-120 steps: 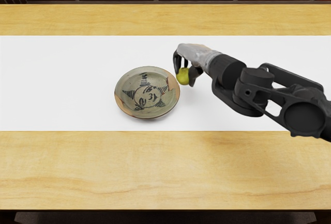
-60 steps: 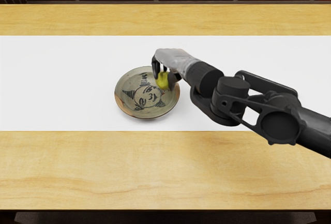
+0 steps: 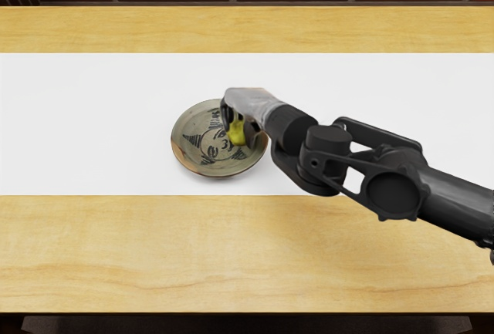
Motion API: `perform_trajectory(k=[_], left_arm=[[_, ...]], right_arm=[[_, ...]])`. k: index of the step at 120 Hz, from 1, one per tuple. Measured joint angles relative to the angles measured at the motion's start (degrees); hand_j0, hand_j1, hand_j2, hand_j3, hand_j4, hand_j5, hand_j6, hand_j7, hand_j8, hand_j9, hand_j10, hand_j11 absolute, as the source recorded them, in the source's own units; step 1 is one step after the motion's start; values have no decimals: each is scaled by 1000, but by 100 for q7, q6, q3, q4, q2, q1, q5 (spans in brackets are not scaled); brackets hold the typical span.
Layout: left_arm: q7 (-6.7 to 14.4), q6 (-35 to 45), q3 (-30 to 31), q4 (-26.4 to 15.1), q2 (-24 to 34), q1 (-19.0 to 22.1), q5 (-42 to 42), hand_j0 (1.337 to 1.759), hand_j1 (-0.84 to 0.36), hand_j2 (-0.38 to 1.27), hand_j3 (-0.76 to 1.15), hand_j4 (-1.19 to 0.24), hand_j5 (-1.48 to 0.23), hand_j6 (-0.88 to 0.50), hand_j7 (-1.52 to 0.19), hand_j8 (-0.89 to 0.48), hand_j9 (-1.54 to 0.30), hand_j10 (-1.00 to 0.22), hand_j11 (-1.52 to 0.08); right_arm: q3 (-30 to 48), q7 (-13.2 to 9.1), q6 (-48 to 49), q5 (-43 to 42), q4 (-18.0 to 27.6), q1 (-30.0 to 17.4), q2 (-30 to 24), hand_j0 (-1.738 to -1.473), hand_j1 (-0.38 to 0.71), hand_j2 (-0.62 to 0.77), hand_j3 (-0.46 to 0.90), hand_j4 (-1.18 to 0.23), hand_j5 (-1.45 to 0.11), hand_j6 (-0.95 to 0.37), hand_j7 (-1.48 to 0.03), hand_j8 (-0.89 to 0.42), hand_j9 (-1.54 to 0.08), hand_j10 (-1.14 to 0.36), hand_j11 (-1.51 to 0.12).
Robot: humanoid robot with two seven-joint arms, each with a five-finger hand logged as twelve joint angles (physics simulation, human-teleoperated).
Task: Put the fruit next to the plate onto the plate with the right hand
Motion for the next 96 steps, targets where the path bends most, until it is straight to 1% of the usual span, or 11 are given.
perform_trajectory(k=[34, 39, 46, 53, 62, 76, 96], left_arm=[[0, -1, 0, 0, 0, 0, 0, 1658, 325, 4, 0, -21, -26, -21, -26, -21, -26, -21, -26], [0, -1, -1, 0, 0, 0, 0, 1658, 325, 4, 0, -21, -26, -21, -26, -21, -26, -21, -26], [0, -1, -1, 0, 0, 0, 0, 1658, 325, 4, 0, -21, -26, -21, -26, -21, -26, -21, -26], [0, -1, -1, 0, 0, 0, 0, 1658, 325, 4, 0, -21, -26, -21, -26, -21, -26, -21, -26], [0, -1, -2, 0, 0, 0, 0, 1658, 325, 4, 0, -21, -26, -21, -26, -21, -26, -21, -26], [0, -1, -1, 0, 0, 0, 0, 1658, 325, 4, 0, -21, -27, -21, -26, -21, -26, -21, -26], [0, -1, -1, 0, 0, 0, 0, 1658, 325, 4, 0, -21, -27, -21, -26, -21, -26, -21, -26]], right_arm=[[-21, 0, -4, 24, -133, -34, 72, -1658, 362, 580, 0, -819, -1225, -419, -1124, -388, -1177, -841, -1186], [-16, 0, -35, 28, -137, -35, 78, -1658, 343, 528, 0, -779, -1157, -435, -1067, -404, -1116, -798, -1125], [-7, -1, -91, 22, -141, -36, 84, -1658, 300, 389, 0, -696, -1014, -436, -946, -413, -983, -710, -990], [10, -2, -132, 17, -170, -33, 136, -1658, 213, 281, 0, -586, -844, -391, -792, -373, -820, -597, -825], [27, -2, -159, 10, -274, -29, 239, -1658, 100, 185, 0, -456, -649, -321, -613, -309, -633, -463, -636], [45, -3, -176, 7, -352, -22, 313, -1658, -20, 93, 0, -321, -449, -245, -429, -238, -440, -325, -442], [62, -3, -177, 12, -382, 6, 353, -1658, -153, 33, 0, -186, -254, -153, -245, -149, -250, -187, -251]])
